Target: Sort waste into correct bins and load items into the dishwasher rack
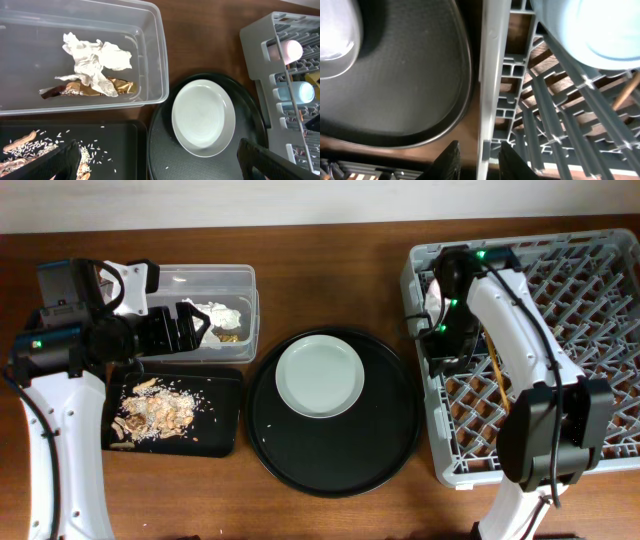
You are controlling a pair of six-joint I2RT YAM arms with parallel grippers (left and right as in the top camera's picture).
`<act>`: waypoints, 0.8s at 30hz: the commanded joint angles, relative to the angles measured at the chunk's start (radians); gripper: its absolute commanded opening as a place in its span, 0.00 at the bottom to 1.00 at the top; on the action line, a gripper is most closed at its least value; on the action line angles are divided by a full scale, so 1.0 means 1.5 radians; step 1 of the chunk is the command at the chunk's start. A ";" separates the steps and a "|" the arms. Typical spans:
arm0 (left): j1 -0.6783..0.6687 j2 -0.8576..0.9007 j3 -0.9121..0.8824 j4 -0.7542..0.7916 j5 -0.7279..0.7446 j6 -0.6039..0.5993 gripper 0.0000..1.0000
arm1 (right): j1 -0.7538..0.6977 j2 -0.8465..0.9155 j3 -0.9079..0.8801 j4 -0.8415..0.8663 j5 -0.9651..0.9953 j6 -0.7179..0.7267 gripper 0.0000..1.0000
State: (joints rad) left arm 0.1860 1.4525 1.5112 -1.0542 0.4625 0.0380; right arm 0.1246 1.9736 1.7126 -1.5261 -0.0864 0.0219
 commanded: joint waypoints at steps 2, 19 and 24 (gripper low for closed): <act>0.003 -0.007 0.010 0.001 0.000 0.006 0.99 | 0.012 -0.002 -0.049 0.034 0.008 0.004 0.20; 0.003 -0.007 0.010 0.001 0.000 0.006 0.99 | 0.013 -0.003 -0.066 0.058 0.006 0.004 0.07; 0.003 -0.007 0.010 0.001 0.000 0.006 0.99 | 0.013 -0.003 -0.065 0.053 0.017 -0.049 0.19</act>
State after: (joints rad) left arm 0.1860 1.4525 1.5112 -1.0542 0.4625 0.0380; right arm 0.1303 1.9736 1.6226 -1.4456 -0.0616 0.0139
